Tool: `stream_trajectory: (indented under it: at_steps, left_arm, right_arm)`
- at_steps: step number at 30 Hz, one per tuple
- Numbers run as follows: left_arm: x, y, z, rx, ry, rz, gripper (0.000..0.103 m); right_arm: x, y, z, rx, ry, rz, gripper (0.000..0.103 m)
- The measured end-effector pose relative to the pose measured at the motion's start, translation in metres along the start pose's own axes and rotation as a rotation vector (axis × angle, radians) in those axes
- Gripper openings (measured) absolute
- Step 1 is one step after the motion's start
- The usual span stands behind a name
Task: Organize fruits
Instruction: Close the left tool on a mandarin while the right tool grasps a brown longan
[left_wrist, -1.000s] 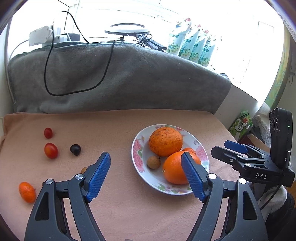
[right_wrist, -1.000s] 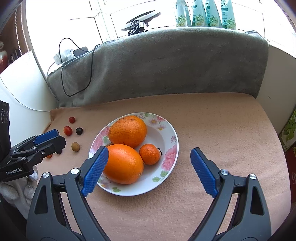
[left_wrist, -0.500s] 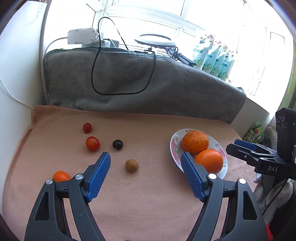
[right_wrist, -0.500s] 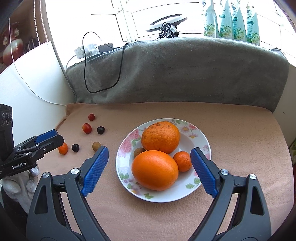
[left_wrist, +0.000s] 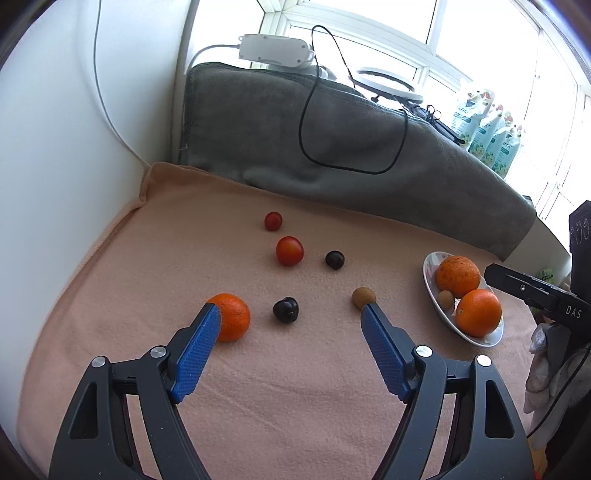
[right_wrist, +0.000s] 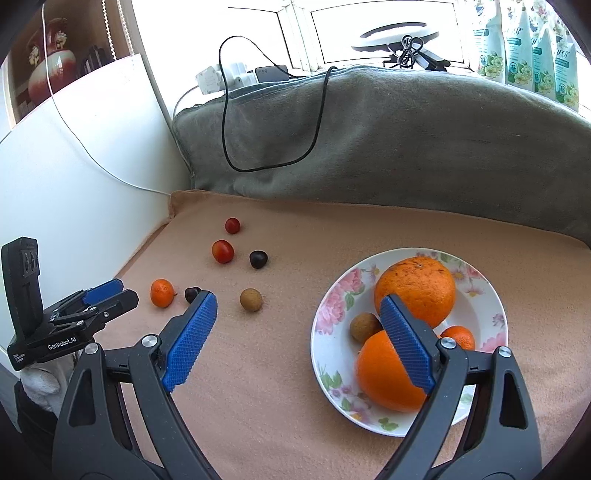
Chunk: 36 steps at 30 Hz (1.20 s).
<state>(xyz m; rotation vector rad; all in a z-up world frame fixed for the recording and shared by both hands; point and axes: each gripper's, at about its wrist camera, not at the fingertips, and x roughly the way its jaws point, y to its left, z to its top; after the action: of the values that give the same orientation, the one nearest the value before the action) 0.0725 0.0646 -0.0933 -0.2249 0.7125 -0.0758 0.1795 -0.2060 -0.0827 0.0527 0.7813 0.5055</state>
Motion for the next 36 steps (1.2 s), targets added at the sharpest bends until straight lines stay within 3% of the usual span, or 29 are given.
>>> stream_trajectory:
  at_steps: [5,8,15,23,36]
  left_arm:
    - [0.004,0.017,-0.003,-0.034,0.012,0.018,0.078]
    - [0.007,0.024,-0.004,-0.044,0.018,0.020,0.075]
    - [0.018,0.038,-0.008,-0.078,0.049,0.018,0.066]
    - [0.032,0.048,-0.009,-0.103,0.077,0.010,0.060]
    - [0.052,0.058,-0.009,-0.122,0.117,0.014,0.056]
  right_arm:
    - [0.018,0.022,0.002,-0.052,0.017,0.017,0.092]
    - [0.032,0.032,0.004,-0.071,0.048,0.034,0.077]
    - [0.065,0.050,-0.002,-0.106,0.112,0.037,0.072]
    - [0.099,0.054,-0.009,-0.114,0.184,0.010,0.053]
    - [0.126,0.055,-0.011,-0.130,0.224,-0.009,0.045]
